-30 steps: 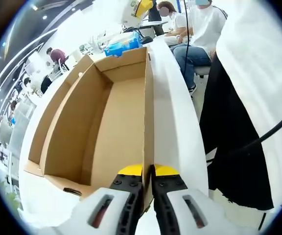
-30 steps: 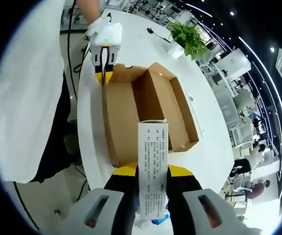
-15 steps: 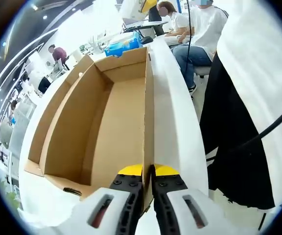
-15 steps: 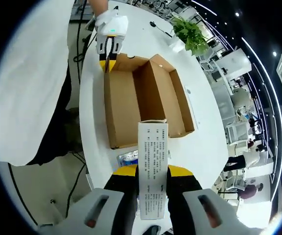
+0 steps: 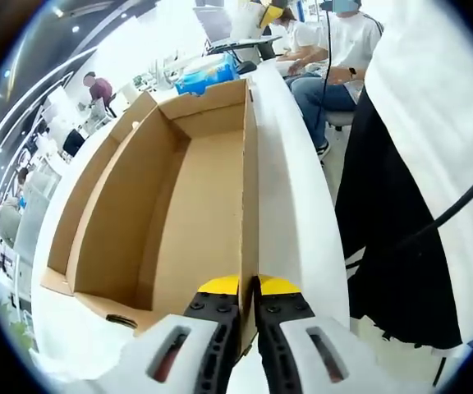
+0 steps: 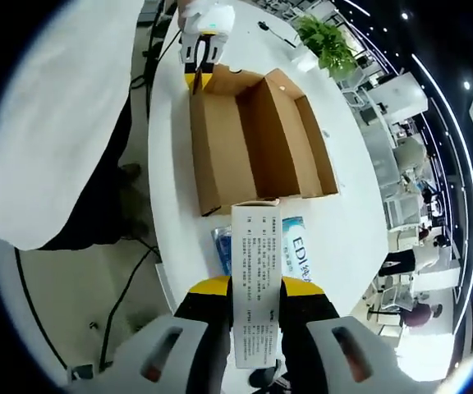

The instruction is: Operate the shoe box by opening the lid, removing the specified soft item, and placing it in the target area until the item is outside and the box remains undamaged.

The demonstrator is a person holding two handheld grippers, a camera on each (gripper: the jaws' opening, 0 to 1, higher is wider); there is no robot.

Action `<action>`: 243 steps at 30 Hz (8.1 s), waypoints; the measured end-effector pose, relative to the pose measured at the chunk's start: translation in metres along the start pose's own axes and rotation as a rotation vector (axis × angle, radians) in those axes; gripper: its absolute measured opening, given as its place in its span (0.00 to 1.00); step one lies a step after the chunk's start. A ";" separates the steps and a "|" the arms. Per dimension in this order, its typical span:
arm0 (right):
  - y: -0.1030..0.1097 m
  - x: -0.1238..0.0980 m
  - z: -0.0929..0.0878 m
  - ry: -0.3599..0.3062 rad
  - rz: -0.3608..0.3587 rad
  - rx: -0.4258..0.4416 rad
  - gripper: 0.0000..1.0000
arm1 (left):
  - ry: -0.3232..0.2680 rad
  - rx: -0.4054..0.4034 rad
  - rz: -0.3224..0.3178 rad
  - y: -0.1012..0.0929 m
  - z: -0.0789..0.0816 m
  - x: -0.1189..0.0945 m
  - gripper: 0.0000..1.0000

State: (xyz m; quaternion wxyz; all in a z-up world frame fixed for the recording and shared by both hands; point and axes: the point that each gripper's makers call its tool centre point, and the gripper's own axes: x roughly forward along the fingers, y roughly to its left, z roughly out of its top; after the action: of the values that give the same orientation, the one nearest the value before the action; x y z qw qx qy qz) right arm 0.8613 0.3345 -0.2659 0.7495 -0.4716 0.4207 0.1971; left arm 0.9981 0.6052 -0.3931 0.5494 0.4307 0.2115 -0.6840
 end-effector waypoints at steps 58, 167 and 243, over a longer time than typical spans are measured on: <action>0.060 0.082 -0.059 0.055 0.273 -0.118 0.20 | 0.022 -0.026 -0.003 0.000 0.001 -0.001 0.04; 0.047 0.111 -0.062 0.053 0.265 -0.272 0.22 | 0.014 -0.048 -0.008 0.001 -0.001 0.000 0.03; 0.007 0.027 0.006 -0.130 -0.218 0.796 0.50 | -0.064 -0.023 0.000 0.002 0.004 -0.002 0.04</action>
State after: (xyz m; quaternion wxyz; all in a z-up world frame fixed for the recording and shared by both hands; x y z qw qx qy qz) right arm 0.8750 0.3403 -0.2906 0.9148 -0.1734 0.3633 -0.0322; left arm 0.9987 0.6030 -0.3890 0.5610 0.4021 0.2017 -0.6949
